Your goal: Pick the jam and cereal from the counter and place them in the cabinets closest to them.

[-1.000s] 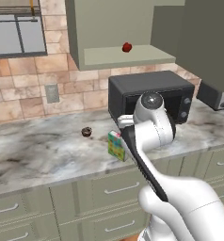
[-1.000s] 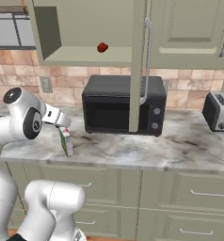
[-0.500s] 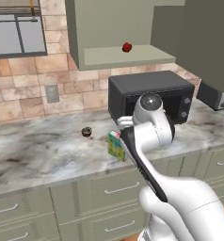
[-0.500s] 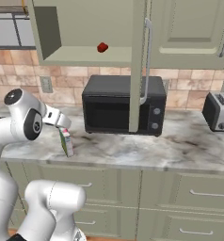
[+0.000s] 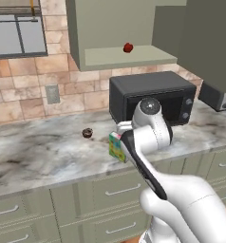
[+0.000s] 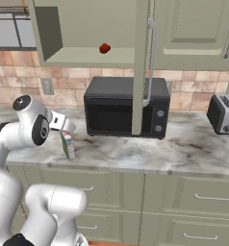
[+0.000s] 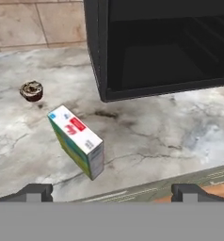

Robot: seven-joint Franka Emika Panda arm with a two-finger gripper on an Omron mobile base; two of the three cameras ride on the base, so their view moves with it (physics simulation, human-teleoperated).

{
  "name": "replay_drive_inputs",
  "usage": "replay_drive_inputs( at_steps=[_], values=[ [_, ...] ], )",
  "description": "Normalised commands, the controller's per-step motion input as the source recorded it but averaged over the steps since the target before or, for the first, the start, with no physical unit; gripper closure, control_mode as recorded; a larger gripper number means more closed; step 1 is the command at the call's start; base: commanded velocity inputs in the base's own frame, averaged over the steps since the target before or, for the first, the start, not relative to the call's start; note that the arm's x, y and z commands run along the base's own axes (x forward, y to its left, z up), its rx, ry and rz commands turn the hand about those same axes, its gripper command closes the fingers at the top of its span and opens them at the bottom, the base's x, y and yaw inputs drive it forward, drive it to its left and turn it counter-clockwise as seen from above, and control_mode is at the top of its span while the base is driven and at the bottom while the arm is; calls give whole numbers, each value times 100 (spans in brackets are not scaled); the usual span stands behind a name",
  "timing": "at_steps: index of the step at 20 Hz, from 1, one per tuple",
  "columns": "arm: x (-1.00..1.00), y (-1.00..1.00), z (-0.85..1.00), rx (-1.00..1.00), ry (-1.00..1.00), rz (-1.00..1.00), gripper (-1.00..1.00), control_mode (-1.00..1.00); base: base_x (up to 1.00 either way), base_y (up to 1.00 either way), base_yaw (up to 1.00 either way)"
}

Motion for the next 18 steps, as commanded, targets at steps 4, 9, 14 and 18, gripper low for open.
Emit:
replay_drive_inputs(
  at_steps=[4,9,14,18],
  values=[
    [36,0,-24,0,5,9,-100,-100,0,0,0],
    [40,1,-23,0,5,9,-100,-100,0,0,0],
    [38,5,-23,0,9,9,-100,-100,0,0,0],
    [28,9,-14,0,14,7,-100,-100,0,0,0]
  ],
)
